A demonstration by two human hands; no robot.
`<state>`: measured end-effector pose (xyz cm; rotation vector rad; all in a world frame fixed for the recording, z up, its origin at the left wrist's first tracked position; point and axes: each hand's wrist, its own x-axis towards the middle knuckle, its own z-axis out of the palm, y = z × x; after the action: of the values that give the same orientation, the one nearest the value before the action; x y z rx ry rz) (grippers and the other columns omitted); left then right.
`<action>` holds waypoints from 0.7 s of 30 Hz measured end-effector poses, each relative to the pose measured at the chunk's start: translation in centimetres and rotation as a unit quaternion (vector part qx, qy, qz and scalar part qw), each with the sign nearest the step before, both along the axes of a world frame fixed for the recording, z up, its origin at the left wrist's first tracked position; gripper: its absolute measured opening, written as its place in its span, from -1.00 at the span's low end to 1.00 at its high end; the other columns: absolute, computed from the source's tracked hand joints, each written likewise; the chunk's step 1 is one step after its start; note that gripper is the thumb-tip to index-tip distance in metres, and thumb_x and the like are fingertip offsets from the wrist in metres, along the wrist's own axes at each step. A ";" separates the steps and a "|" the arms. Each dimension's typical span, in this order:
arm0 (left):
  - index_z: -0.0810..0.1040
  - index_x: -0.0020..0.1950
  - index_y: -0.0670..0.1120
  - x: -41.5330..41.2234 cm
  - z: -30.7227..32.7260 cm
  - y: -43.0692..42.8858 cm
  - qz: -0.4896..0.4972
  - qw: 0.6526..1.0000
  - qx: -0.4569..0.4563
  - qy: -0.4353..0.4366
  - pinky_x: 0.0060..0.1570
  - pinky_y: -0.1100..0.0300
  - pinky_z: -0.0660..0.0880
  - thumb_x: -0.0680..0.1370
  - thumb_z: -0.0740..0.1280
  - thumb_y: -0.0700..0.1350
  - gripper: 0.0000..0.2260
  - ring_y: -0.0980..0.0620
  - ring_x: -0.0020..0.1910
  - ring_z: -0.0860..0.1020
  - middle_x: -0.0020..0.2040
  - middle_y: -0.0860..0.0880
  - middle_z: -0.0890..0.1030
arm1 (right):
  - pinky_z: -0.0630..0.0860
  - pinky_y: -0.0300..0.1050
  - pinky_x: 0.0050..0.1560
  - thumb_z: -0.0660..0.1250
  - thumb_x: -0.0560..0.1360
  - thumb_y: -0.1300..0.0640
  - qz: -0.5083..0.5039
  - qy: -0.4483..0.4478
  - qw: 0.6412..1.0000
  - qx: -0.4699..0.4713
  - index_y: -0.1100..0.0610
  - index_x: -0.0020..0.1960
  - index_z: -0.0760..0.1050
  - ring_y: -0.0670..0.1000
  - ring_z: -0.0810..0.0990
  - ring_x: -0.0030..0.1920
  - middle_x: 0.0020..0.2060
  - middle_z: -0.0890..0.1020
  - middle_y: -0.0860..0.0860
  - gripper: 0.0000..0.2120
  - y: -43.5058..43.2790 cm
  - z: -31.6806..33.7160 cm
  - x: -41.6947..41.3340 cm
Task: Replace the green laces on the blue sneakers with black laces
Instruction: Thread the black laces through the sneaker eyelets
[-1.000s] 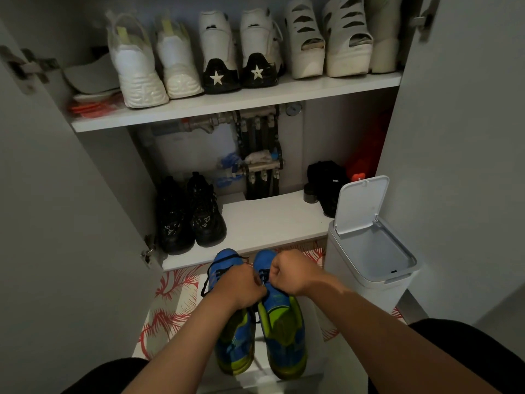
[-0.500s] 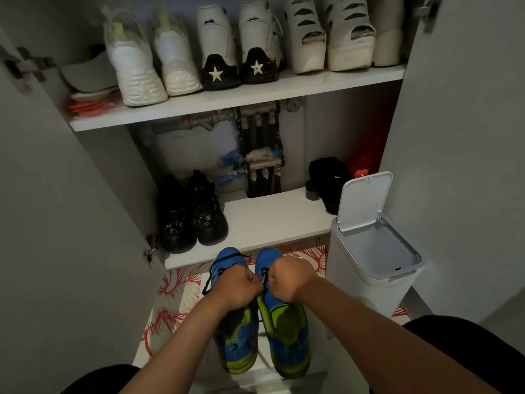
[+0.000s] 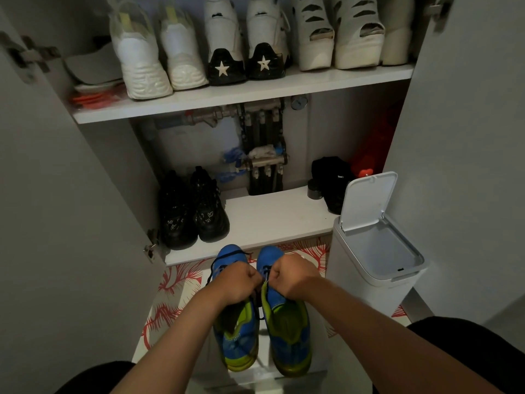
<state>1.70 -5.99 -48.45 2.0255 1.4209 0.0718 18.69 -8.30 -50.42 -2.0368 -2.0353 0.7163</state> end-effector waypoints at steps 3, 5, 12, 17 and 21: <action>0.61 -0.16 -0.02 0.1 0.1 -0.1 -0.042 0.997 0.042 0.045 -0.08 0.10 0.55 0.59 0.27 -0.14 -0.82 0.02 -0.11 0.60 -0.12 -0.03 0.66 | 0.39 -0.21 -0.26 0.28 0.53 0.12 -0.003 0.010 1.000 -0.010 0.15 -0.19 0.63 0.08 0.62 -0.12 -0.16 0.67 0.12 -0.79 0.1 0.0 -0.2; 0.60 -0.18 0.03 0.1 0.2 -0.3 -0.043 0.995 0.071 0.050 -0.08 0.11 0.56 0.55 0.30 -0.14 -0.84 0.03 -0.11 0.60 -0.15 0.03 0.64 | 0.41 -0.19 -0.20 0.29 0.54 0.12 -0.001 0.014 1.000 -0.010 0.17 -0.09 0.68 0.09 0.64 -0.05 -0.11 0.69 0.13 -0.79 0.0 0.0 -0.2; 0.58 -0.07 0.00 -0.2 0.5 0.5 -0.106 0.962 0.216 0.130 0.02 0.06 0.40 0.58 0.22 -0.07 -0.85 -0.03 0.06 0.46 -0.02 -0.02 0.59 | 0.58 -0.12 -0.12 0.32 0.49 0.13 0.036 0.031 0.999 -0.009 0.17 -0.10 0.69 0.07 0.66 -0.07 -0.14 0.71 0.08 -0.82 0.6 0.6 0.3; 0.43 -0.14 0.02 -1.5 2.6 1.7 -0.061 0.979 0.188 0.057 -0.17 0.08 0.45 0.56 0.21 -0.15 -0.89 -0.09 -0.11 0.52 -0.16 -0.01 0.54 | 0.57 -0.18 -0.05 0.38 0.47 0.08 0.033 0.110 0.993 0.006 -0.02 -0.03 0.68 -0.16 0.60 -0.17 -0.27 0.61 -0.24 -0.88 1.5 1.5 0.7; 0.44 -0.14 0.02 -2.4 4.0 2.4 0.010 0.979 0.193 -0.065 -0.19 0.06 0.48 0.58 0.23 -0.17 -0.87 -0.04 -0.22 0.54 -0.24 0.02 0.57 | 0.51 -0.20 -0.10 0.42 0.49 0.04 0.065 0.151 0.986 -0.015 -0.03 -0.10 0.67 -0.18 0.60 -0.18 -0.26 0.65 -0.17 -0.95 2.1 2.3 0.0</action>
<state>-0.74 -3.63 -44.43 2.2652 1.4271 0.5144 18.72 -6.24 -48.15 -1.6982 -2.0009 1.0171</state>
